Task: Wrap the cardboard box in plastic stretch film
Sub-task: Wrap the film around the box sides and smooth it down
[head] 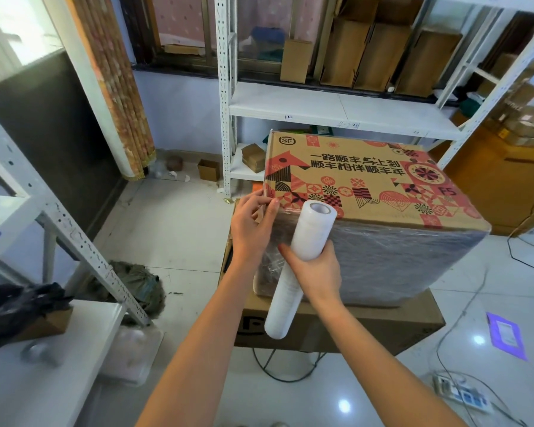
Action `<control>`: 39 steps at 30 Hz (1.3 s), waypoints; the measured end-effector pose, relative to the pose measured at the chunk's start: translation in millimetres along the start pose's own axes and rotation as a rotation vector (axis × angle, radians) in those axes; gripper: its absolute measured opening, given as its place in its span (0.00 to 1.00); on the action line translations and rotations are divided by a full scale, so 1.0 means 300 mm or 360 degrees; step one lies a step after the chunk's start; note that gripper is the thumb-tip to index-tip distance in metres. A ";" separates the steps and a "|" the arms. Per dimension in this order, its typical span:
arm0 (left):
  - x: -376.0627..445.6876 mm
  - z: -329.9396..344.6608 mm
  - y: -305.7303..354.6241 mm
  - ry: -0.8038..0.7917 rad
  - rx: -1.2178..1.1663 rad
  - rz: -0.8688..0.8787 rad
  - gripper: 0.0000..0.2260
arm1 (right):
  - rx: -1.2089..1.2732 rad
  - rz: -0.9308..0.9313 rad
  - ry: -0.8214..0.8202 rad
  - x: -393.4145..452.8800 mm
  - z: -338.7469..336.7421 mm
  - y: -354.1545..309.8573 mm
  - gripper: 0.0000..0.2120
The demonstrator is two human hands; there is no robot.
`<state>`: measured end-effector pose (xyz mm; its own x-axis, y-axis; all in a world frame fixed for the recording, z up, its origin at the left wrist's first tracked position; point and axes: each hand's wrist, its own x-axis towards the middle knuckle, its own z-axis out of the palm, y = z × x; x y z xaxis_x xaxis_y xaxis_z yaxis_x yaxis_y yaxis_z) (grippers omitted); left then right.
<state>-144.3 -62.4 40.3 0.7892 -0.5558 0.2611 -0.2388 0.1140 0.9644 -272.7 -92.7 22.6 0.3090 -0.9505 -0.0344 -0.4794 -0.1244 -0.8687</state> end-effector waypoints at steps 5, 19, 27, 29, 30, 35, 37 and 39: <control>-0.016 -0.042 0.039 -0.0148 -0.0453 -0.0250 0.17 | 0.0053 -0.0014 -0.0115 0.011 -0.011 -0.011 0.39; -0.315 -0.056 -0.331 -0.0565 -0.0306 -0.1382 0.11 | 0.0148 0.0021 -0.0221 0.024 -0.017 0.013 0.44; -0.346 -0.041 -0.362 -0.0564 -0.0879 -0.1391 0.15 | 0.0214 -0.0016 -0.0244 0.030 -0.030 0.012 0.37; -0.350 -0.050 -0.366 -0.0640 -0.0770 -0.1334 0.14 | 0.0223 -0.0035 -0.0263 0.026 -0.028 0.012 0.37; -0.353 -0.055 -0.370 -0.0635 -0.0732 -0.1323 0.12 | 0.0230 -0.0041 -0.0268 0.024 -0.028 0.013 0.38; -0.371 -0.063 -0.384 -0.0566 -0.0626 -0.1246 0.07 | 0.0279 -0.0063 -0.0281 0.021 -0.031 0.010 0.38; -0.380 -0.058 -0.382 -0.0553 -0.0565 -0.1203 0.07 | 0.0300 -0.0065 -0.0296 0.021 -0.034 0.009 0.36; -0.386 -0.052 -0.378 -0.0542 -0.0519 -0.1162 0.06 | 0.0314 -0.0067 -0.0307 0.021 -0.035 0.012 0.33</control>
<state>-199.7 1.9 -98.6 0.4569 -0.7922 -0.4045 0.4766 -0.1659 0.8633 -281.1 -102.1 24.5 0.4852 -0.8713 -0.0732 -0.2993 -0.0869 -0.9502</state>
